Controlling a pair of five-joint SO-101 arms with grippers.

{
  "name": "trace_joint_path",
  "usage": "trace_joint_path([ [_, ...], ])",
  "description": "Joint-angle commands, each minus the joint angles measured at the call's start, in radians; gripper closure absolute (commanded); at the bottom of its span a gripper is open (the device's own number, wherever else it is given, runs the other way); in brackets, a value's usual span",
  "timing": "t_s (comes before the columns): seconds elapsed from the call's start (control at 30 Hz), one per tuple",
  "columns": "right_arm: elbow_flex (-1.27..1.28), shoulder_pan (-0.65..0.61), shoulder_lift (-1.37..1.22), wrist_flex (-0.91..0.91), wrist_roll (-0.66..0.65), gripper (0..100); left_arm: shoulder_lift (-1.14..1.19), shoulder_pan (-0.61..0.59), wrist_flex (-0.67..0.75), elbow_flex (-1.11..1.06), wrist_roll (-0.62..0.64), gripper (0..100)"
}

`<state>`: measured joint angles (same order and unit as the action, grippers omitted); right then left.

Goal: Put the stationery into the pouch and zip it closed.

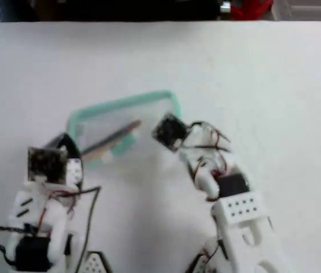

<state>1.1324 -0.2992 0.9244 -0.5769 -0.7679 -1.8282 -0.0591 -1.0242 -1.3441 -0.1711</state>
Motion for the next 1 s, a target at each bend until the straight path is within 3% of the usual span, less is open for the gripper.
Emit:
trace_joint_path([
  [0.0,-0.051,-0.008,0.064,-0.038,0.098,97.9,0.008,0.038,0.020,-0.009,-0.021,97],
  [0.2,-0.405,-0.004,0.157,-0.185,0.290,98.0,0.008,0.087,0.003,-0.008,-0.020,97],
  [0.43,-0.792,-0.217,-0.001,-0.361,0.367,98.0,0.007,0.283,-0.029,0.064,-0.028,96],
  [0.6,-0.933,-0.318,-0.163,-0.437,0.448,98.0,0.004,0.406,-0.147,0.137,-0.003,78],
  [0.7,-0.930,-0.357,-0.182,-0.466,0.453,97.9,0.002,0.363,-0.193,0.146,0.069,73],
  [0.8,-0.904,-0.355,-0.162,-0.472,0.445,97.9,0.002,0.240,-0.192,0.180,0.074,72],
  [0.97,-0.839,-0.334,-0.148,-0.469,0.394,97.9,0.004,0.088,-0.199,0.416,-0.052,72],
])
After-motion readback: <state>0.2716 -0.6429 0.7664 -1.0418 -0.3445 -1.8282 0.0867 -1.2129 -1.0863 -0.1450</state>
